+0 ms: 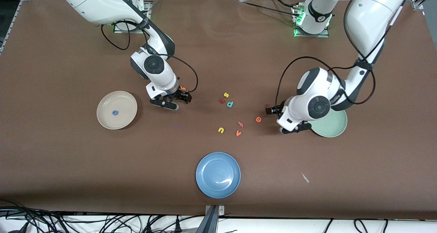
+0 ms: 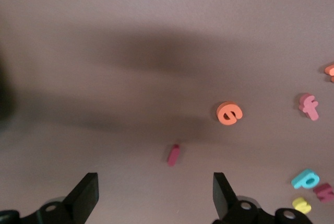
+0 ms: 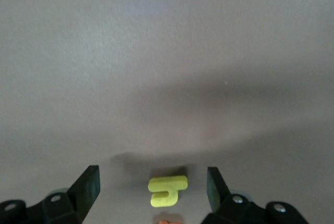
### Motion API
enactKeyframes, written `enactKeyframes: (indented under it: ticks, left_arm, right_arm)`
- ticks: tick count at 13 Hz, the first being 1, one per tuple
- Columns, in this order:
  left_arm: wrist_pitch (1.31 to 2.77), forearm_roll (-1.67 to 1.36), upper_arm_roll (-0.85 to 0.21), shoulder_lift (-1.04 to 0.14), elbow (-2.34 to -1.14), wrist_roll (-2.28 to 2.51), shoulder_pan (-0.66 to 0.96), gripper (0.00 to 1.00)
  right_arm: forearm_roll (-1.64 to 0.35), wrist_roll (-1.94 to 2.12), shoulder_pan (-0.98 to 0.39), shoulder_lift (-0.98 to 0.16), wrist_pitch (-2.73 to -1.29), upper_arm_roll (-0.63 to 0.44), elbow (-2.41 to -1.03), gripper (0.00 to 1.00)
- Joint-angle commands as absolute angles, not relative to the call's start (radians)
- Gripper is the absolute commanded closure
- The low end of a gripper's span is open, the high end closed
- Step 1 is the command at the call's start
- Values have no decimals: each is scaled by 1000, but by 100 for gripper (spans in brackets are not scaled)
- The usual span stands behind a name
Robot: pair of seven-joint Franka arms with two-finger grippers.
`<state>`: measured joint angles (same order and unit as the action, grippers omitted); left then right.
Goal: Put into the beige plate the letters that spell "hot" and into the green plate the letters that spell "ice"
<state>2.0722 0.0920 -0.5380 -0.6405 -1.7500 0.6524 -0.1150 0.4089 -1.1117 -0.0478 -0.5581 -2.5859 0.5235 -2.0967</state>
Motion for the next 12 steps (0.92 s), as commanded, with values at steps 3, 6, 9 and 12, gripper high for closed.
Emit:
enactKeyframes:
  ticks: [3, 6, 9, 12]
  left_arm:
    - [2105, 81, -537, -635, -1779, 658, -126, 4]
    - [2105, 87, -537, -637, -1779, 658, -126, 4]
    - [2105, 87, -537, -637, -1781, 660, -123, 4]
    - [2105, 87, -537, -637, -1781, 660, -123, 4]
  right_arm:
    - [437, -1140, -60, -545, -2661, 514, -2175, 17]
    - [462, -1138, -60, -546, -2661, 511, -2175, 48]
    - [488, -1137, -60, -546, -2660, 491, -2175, 80]
    - [497, -1076, -43, -493, -2631, 476, -2175, 88]
